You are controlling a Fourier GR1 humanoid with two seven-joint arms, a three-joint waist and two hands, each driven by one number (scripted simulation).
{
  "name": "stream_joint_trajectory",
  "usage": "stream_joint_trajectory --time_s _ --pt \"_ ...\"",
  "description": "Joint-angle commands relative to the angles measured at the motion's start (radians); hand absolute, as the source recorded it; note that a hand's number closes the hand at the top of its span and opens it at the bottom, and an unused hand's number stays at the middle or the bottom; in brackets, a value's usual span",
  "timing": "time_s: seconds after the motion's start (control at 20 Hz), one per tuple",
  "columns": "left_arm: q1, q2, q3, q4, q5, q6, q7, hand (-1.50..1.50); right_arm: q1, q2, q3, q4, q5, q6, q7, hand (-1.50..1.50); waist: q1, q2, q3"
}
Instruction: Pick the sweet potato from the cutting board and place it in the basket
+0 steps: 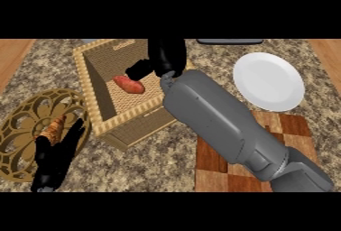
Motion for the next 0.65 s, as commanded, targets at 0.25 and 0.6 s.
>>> stream_joint_trajectory --time_s 0.25,0.6 --pt "0.032 -0.027 0.008 0.065 0.004 0.011 0.056 0.0 0.051 -0.059 -0.138 -0.106 -0.025 -0.052 -0.001 -1.5 -0.017 0.003 -0.015" --pt "0.047 -0.036 0.013 0.127 -0.026 0.015 -0.002 0.0 0.184 -0.241 -0.212 -0.271 -0.08 0.054 0.001 -1.5 -0.036 0.002 -0.015"
